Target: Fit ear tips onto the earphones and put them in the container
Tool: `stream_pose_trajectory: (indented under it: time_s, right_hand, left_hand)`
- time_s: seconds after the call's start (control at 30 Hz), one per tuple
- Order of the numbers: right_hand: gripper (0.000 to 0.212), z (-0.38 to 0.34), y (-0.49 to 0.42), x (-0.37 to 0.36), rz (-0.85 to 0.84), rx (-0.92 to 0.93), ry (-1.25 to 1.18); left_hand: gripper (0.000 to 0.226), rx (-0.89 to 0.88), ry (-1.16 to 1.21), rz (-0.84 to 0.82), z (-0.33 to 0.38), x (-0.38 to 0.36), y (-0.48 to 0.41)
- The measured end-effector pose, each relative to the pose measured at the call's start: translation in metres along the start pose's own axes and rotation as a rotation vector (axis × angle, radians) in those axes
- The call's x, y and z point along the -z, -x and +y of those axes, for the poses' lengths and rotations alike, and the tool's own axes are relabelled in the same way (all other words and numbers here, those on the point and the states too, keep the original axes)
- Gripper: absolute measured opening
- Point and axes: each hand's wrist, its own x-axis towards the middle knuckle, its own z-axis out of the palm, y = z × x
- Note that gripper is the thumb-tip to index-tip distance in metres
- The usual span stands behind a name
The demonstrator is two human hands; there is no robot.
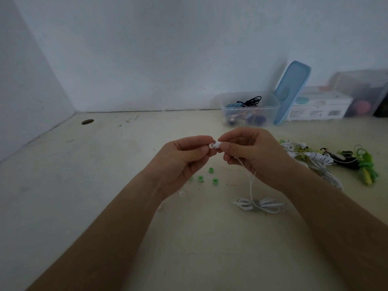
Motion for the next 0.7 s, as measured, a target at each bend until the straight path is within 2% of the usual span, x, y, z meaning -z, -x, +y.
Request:
stream_pose_trajectory:
  time_s: [0.23,0.7]
  right_hand:
    - [0.029,0.0014,-0.0014,0.0013,-0.012,-0.003,0.01]
    - [0.024,0.0016,-0.0023,0.0075,-0.148,-0.004,-0.012]
  left_hand:
    - [0.02,-0.015,-0.027,-0.022,0.0009,0.0005,0.001]
    - [0.018,-0.006,-0.036,-0.116,0.0003,0.002,0.0028]
